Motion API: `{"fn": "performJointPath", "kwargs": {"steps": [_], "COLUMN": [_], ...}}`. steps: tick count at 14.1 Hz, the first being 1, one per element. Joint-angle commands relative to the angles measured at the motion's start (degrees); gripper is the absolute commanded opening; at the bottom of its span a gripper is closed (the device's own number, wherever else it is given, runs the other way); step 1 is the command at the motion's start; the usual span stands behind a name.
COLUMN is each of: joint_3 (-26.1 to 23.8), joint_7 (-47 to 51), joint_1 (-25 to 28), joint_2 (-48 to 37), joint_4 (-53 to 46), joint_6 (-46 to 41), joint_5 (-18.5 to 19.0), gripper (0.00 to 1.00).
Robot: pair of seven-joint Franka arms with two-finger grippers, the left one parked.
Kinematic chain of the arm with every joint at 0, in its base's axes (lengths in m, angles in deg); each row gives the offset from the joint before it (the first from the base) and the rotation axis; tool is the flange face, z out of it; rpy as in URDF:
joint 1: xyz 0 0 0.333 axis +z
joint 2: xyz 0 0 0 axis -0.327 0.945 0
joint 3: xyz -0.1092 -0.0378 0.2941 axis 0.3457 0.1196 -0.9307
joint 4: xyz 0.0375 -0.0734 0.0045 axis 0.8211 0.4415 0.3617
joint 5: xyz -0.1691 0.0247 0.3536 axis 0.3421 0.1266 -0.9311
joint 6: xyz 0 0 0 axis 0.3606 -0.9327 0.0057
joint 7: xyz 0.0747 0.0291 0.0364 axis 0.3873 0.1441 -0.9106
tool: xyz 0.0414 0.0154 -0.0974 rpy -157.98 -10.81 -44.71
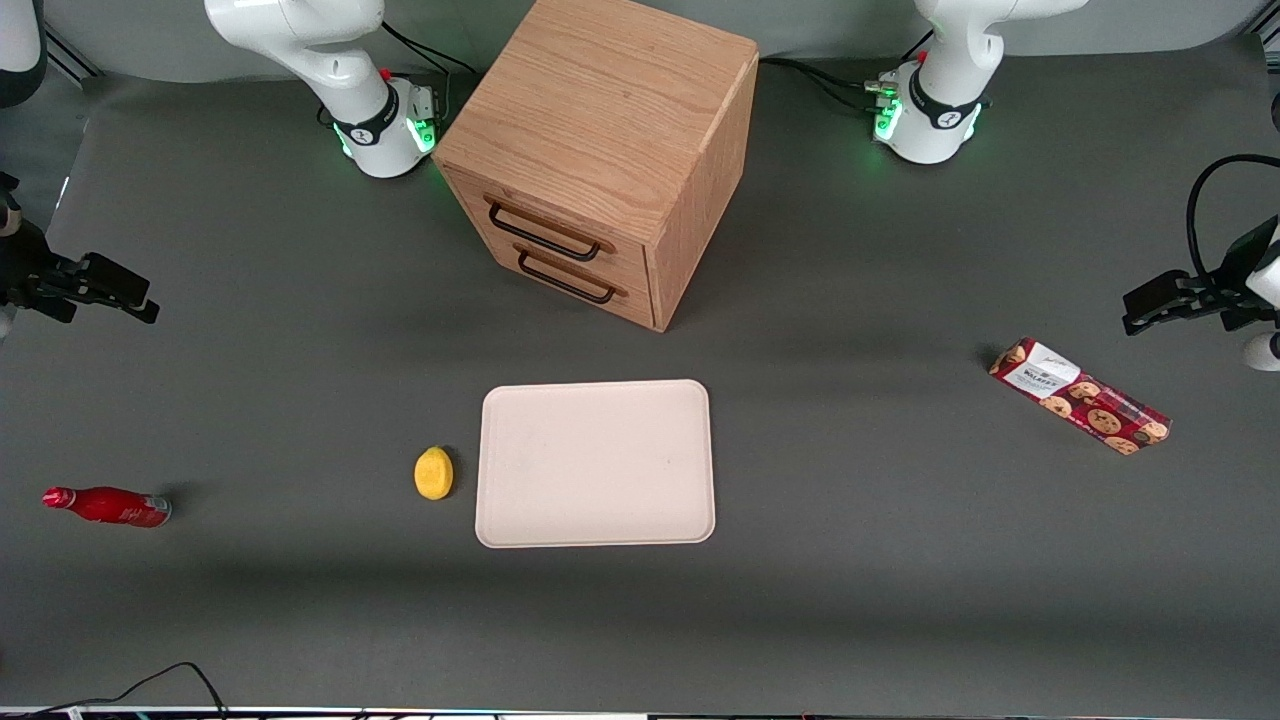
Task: Open upper drawer
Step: 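Raise the right gripper and swing it toward the cabinet's drawer handles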
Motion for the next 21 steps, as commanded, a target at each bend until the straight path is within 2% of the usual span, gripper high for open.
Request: {"fn": "performJointPath", "kwargs": {"steps": [1, 14, 16, 18, 21], "joint_3": [0.11, -0.15, -0.85, -0.77, -0.50], "joint_7": [0.13, 0.13, 0.04, -1.27, -2.68], "joint_1": [-0.17, 1.06, 1.59, 3.87, 7.73], "joint_2": [0.04, -0.14, -0.14, -0.22, 0.04], "joint_4": [-0.61, -1.05, -1.14, -1.05, -0.88], "joint_6": [-0.75, -1.89, -3.20, -3.74, -5.84], "joint_5": [-0.19, -0.28, -1.59, -3.00, -3.18], "gripper": [1.00, 1.00, 1.00, 1.00, 1.00]}}
